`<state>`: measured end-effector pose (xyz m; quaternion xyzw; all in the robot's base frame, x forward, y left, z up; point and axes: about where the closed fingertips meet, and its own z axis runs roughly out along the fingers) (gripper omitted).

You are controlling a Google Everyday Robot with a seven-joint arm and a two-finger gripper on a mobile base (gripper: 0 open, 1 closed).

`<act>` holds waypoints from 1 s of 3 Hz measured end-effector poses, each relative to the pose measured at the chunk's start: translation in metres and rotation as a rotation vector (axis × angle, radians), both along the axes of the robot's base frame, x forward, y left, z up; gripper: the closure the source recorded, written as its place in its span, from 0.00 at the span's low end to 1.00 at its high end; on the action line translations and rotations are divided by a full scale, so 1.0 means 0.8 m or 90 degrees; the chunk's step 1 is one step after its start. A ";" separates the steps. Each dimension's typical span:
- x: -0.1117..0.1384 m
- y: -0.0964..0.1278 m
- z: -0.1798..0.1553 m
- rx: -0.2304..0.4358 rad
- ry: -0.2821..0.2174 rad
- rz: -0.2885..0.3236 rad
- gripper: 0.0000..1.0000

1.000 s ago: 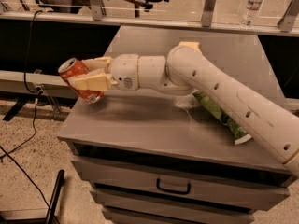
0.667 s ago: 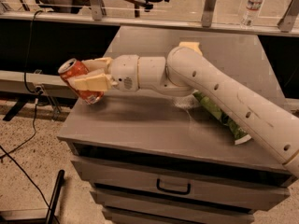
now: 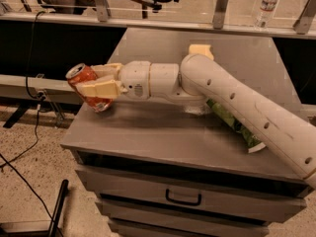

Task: Place coke can upright

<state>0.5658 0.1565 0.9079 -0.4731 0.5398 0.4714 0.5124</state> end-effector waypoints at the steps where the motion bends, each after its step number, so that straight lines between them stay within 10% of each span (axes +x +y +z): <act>1: 0.001 -0.009 -0.003 0.002 0.003 -0.013 0.59; 3: -0.002 -0.033 0.002 -0.001 -0.007 -0.048 0.13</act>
Offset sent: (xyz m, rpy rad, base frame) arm 0.0023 -0.0345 -0.0022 0.0025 -0.0053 -0.0944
